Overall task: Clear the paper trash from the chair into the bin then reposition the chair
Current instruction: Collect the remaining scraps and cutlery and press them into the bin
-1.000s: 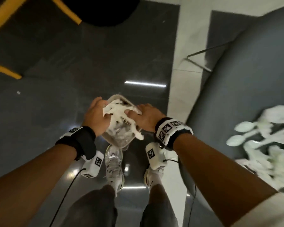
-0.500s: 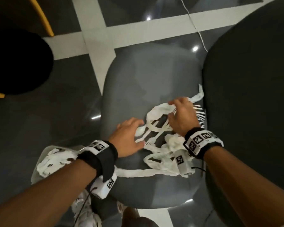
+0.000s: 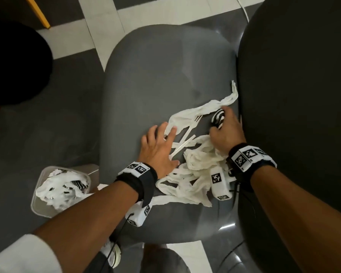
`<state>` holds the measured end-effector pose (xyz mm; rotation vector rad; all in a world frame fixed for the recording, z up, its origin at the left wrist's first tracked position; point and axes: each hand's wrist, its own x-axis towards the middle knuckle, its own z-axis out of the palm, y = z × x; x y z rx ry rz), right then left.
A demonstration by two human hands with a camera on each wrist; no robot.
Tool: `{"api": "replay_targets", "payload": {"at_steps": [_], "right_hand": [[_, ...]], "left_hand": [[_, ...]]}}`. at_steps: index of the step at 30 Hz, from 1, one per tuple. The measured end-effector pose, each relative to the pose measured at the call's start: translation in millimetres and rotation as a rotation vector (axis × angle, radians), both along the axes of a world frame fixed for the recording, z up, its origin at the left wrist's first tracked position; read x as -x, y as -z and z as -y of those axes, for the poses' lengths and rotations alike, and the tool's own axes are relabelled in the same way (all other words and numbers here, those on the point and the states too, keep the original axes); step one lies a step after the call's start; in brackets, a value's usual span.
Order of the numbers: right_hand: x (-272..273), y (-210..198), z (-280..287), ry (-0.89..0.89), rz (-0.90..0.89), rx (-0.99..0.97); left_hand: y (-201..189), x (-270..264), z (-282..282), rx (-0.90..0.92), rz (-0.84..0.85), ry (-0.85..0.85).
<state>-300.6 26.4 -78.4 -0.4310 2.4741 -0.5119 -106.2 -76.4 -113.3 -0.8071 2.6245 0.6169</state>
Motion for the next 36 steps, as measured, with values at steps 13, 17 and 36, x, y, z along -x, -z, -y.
{"api": "replay_targets", "payload": {"at_steps": [13, 17, 36], "right_hand": [[-9.9, -25.8, 60.3, -0.915, 0.121, -0.305], [-33.0, -27.0, 84.8, -0.989, 0.067, -0.438], [-166.1, -67.2, 158.8, -1.095, -0.172, -0.224]], "left_hand": [[0.9, -8.2, 1.9, -0.168, -0.132, -0.031], [-1.8, -24.0, 7.0, -0.249, -0.204, -0.152], [-38.0, -143.6, 73.9, -0.385, -0.508, -0.584]]}}
